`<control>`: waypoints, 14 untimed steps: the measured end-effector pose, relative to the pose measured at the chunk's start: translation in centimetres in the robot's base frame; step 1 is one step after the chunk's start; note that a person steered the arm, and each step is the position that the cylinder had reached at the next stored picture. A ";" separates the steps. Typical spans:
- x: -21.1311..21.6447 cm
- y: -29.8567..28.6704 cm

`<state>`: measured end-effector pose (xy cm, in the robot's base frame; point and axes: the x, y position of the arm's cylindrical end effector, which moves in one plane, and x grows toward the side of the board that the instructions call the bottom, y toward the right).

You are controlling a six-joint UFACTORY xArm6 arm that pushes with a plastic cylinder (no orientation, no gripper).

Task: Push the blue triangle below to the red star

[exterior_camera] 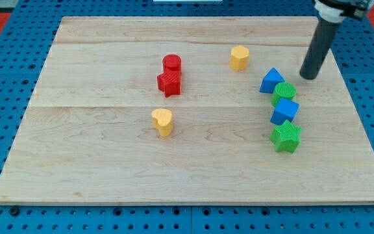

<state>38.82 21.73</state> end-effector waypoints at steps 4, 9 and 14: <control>-1.8 -12.4; -4.5 -13.5; 1.6 -15.3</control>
<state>40.37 6.45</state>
